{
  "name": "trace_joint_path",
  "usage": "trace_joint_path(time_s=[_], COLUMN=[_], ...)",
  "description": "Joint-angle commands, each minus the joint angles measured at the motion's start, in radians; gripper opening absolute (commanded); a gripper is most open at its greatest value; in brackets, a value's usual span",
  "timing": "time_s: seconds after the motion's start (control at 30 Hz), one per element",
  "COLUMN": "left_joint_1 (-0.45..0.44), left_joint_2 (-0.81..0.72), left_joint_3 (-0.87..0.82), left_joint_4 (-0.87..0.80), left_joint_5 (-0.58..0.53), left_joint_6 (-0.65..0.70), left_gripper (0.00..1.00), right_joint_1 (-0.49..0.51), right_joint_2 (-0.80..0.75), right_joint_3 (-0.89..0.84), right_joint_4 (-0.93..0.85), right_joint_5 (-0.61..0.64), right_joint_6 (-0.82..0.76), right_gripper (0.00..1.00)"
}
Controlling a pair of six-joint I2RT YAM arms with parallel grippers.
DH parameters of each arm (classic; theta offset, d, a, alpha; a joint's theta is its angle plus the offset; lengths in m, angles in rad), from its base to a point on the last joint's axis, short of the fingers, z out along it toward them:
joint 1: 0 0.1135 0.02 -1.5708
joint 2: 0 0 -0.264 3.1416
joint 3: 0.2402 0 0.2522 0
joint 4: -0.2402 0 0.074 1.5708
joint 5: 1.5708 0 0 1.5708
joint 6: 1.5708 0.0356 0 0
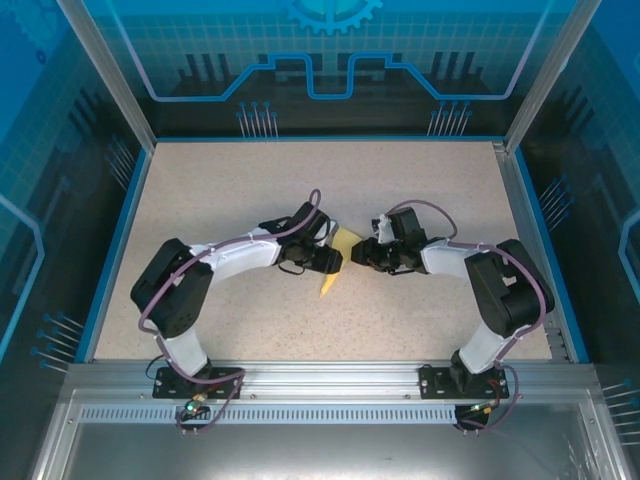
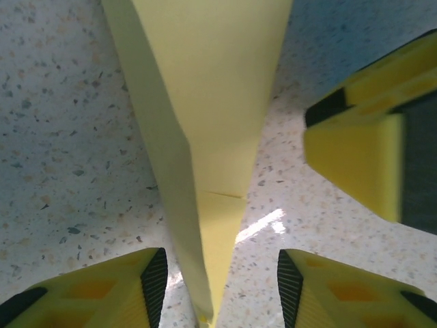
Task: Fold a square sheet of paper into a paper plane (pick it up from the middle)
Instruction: Move a paper plane to the center of the table.
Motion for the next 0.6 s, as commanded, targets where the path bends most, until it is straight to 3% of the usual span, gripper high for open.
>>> trace_joint_path(time_s=[0.0,0.13,0.4,0.57], left_joint_1=[-0.006,-0.005,0.000,0.012], left_joint_2=[0.040,0.051,0.034,0.024], left_joint_3=[0.038,0.042,0.000,-0.030], left_joint_4=[-0.052,-0.063,-0.046,-0.033], left_joint_5=[-0.030,-0.072,-0.056,-0.043], left_joint_6=[0.010,0.000,-0.015,-0.015], left_gripper=[0.47,0.39,0.22,0.17], right_joint_1=[0.020,0.038,0.082,0.114], right_joint_2=[0.009,0.016,0.047,0.073], right_joint_3=[-0.020,-0.029,-0.022,-0.010], right_joint_4=[0.070,0.087,0.121,0.130], right_joint_5=[-0.023,-0.023,-0.018,-0.013], right_joint_6=[0.033,0.041,0.072,0.084], right_gripper=[0.37,0.37,0.37,0.36])
